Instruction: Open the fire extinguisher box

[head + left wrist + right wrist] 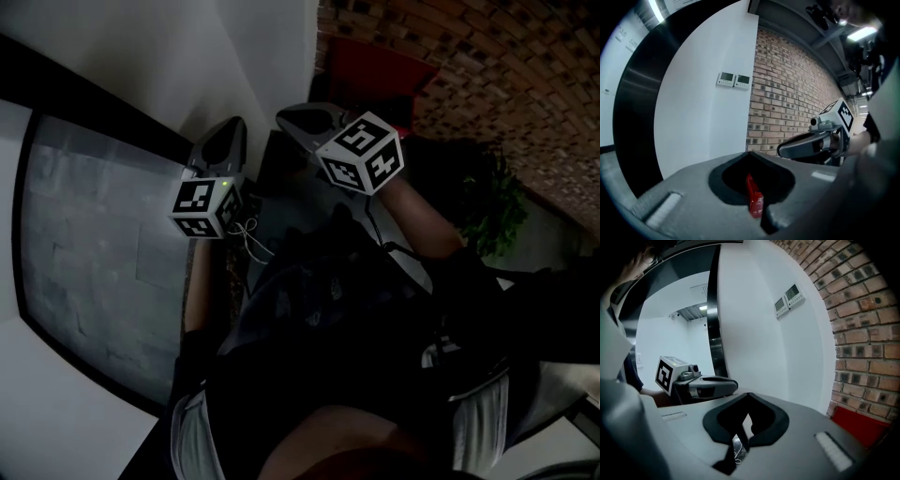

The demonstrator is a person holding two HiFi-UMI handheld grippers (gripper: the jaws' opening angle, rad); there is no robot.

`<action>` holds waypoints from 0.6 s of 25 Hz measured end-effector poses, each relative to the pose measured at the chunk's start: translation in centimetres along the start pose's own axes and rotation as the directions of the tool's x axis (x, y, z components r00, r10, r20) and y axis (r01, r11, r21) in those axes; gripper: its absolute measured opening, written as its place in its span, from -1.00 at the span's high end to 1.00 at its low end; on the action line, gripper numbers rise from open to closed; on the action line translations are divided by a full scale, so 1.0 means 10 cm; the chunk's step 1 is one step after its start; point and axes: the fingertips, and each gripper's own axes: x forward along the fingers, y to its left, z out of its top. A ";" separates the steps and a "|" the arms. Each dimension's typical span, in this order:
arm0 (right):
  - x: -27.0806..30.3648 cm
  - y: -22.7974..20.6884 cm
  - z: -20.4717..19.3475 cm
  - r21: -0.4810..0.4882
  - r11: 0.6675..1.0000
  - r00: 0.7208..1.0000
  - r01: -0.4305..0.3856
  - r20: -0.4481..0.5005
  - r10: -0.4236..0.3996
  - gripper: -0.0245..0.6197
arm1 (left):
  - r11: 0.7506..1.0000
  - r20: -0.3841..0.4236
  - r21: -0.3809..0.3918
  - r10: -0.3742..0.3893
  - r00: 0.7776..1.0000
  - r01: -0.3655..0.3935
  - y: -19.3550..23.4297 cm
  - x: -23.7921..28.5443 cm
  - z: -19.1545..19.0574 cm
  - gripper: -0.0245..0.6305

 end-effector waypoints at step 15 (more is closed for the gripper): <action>-0.24 0.07 -0.34 0.092 0.986 0.990 0.140 -0.023 -0.139 0.92 | 0.964 -0.025 0.006 -0.267 0.964 0.267 -0.44 -0.04 -0.26 0.94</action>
